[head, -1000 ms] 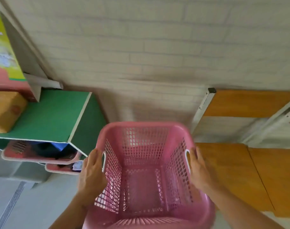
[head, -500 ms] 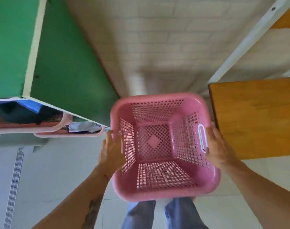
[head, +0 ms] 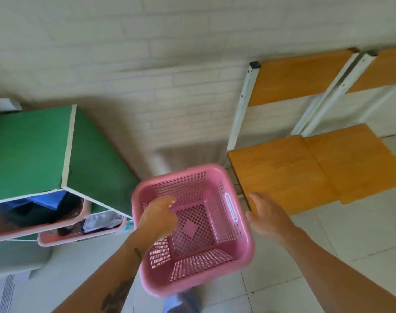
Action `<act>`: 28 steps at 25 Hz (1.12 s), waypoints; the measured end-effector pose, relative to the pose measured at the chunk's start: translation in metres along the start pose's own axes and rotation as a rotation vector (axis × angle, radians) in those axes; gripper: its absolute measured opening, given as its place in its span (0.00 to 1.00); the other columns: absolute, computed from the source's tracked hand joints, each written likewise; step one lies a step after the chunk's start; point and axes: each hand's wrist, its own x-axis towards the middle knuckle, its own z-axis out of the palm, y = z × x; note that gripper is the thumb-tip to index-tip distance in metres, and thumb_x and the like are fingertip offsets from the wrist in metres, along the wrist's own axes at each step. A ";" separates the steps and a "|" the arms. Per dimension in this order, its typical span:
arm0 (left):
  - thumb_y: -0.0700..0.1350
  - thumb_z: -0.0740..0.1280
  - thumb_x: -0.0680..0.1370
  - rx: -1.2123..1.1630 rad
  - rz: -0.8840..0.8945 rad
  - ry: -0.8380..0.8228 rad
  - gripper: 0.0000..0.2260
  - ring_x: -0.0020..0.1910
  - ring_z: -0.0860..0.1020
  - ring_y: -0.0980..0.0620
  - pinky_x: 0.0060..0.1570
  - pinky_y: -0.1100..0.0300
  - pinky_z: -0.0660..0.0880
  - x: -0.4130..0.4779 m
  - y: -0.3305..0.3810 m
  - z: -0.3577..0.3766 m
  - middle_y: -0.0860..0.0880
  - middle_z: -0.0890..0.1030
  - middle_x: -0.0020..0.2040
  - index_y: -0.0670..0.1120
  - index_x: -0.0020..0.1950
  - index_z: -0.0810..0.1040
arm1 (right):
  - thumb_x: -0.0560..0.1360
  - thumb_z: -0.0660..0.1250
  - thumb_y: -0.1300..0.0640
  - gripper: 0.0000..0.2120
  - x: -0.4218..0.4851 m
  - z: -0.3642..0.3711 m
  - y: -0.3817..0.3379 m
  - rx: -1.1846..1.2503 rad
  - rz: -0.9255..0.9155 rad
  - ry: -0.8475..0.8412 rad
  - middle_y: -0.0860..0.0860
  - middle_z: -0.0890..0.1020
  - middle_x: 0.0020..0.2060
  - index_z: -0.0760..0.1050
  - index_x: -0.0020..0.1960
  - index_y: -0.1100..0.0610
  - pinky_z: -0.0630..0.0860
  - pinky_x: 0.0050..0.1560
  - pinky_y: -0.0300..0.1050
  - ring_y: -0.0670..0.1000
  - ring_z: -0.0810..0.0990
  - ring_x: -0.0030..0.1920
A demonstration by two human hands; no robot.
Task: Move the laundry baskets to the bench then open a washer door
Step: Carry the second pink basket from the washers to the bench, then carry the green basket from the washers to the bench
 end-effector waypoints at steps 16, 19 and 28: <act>0.47 0.61 0.70 0.256 0.752 -0.337 0.16 0.55 0.79 0.45 0.57 0.52 0.76 -0.227 0.436 0.270 0.47 0.80 0.53 0.52 0.57 0.76 | 0.78 0.58 0.45 0.30 -0.376 -0.134 0.376 0.199 0.476 0.527 0.48 0.63 0.75 0.57 0.77 0.51 0.69 0.67 0.52 0.54 0.67 0.71; 0.46 0.61 0.73 0.326 0.869 -0.390 0.15 0.57 0.78 0.47 0.61 0.53 0.74 -0.256 0.502 0.327 0.50 0.79 0.53 0.55 0.59 0.75 | 0.77 0.58 0.45 0.30 -0.428 -0.151 0.442 0.255 0.590 0.605 0.48 0.64 0.74 0.59 0.77 0.52 0.68 0.68 0.53 0.54 0.67 0.71; 0.41 0.62 0.76 0.289 1.130 -0.548 0.15 0.49 0.77 0.56 0.50 0.64 0.73 -0.269 0.723 0.495 0.53 0.79 0.53 0.52 0.60 0.76 | 0.76 0.60 0.47 0.29 -0.481 -0.215 0.645 0.279 0.860 0.726 0.48 0.66 0.73 0.60 0.76 0.52 0.68 0.68 0.51 0.53 0.67 0.71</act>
